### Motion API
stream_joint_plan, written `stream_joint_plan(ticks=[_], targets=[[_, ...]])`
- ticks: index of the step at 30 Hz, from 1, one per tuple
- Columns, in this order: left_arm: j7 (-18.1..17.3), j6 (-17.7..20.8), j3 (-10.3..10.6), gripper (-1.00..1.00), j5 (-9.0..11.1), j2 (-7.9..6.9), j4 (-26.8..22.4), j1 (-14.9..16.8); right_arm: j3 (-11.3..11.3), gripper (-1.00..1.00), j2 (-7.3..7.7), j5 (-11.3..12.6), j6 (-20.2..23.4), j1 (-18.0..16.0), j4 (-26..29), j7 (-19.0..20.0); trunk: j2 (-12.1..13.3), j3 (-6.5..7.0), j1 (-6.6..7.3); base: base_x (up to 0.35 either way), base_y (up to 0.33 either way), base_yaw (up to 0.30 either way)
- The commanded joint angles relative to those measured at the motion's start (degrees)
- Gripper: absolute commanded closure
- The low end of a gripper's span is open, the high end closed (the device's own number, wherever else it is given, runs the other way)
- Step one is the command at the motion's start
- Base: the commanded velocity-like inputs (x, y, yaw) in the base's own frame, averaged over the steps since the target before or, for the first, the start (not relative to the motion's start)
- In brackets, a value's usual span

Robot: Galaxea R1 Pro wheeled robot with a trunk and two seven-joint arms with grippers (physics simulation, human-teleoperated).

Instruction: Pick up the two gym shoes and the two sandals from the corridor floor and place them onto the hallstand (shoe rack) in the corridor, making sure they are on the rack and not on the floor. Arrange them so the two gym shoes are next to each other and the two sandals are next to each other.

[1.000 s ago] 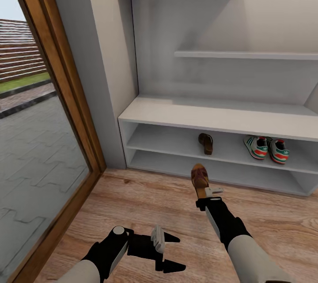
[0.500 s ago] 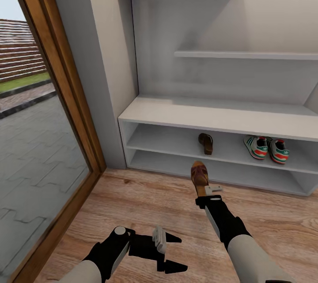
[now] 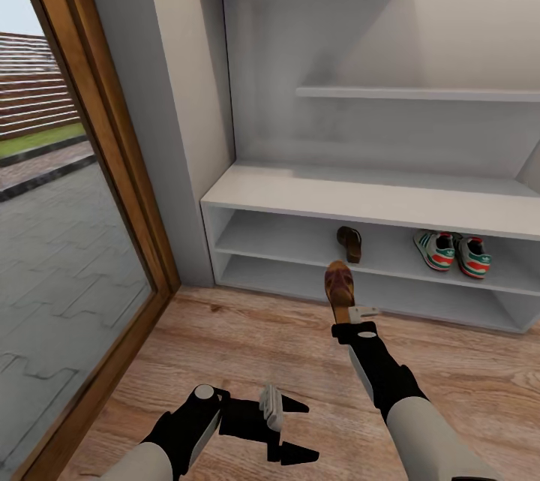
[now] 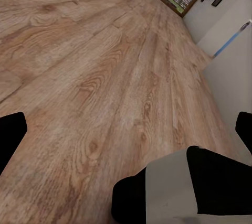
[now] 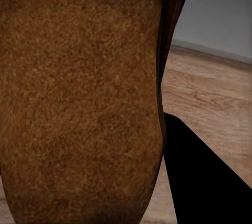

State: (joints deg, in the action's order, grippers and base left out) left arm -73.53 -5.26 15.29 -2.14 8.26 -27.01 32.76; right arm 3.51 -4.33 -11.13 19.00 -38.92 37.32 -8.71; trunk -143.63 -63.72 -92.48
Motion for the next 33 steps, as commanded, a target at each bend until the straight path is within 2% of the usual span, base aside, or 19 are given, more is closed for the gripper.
stream_joint_plan(ticks=[1, 6, 17, 28, 33], targets=[[0.0, -0.5, 0.0, -1.00, -0.2, 0.00, 0.0, 0.0, 0.2, 1.00, -0.07, -0.5, 0.3, 0.0, 0.1, 0.0, 0.0, -0.05, 0.01, 0.000, 0.000, 0.000], [0.0, -0.5, 0.0, -1.00, -0.2, 0.00, 0.0, 0.0, 0.2, 1.00, -0.07, -0.5, 0.3, 0.0, 0.1, 0.0, 0.0, -0.05, 0.01, 0.069, 0.000, 0.000], [0.0, -0.5, 0.0, -1.00, -0.2, 0.35, 0.0, -0.1, 0.3, 1.00, -0.07, -0.5, 0.3, 0.0, 0.1, -0.1, 0.0, -0.05, 0.01, 0.287, 0.000, 0.000], [0.0, -0.5, 0.0, -1.00, -0.2, 0.36, 0.0, -0.1, 0.2, 1.00, -0.10, -0.5, 0.3, 0.0, 0.1, -0.1, 0.0, -0.05, 0.01, 0.063, 0.000, 0.000], [0.0, -0.5, 0.0, -1.00, -0.2, 0.36, 0.0, -0.1, 0.2, 1.00, -0.15, -0.5, 0.3, 0.0, 0.1, -0.1, 0.0, -0.05, 0.01, 0.312, 0.000, 0.000]])
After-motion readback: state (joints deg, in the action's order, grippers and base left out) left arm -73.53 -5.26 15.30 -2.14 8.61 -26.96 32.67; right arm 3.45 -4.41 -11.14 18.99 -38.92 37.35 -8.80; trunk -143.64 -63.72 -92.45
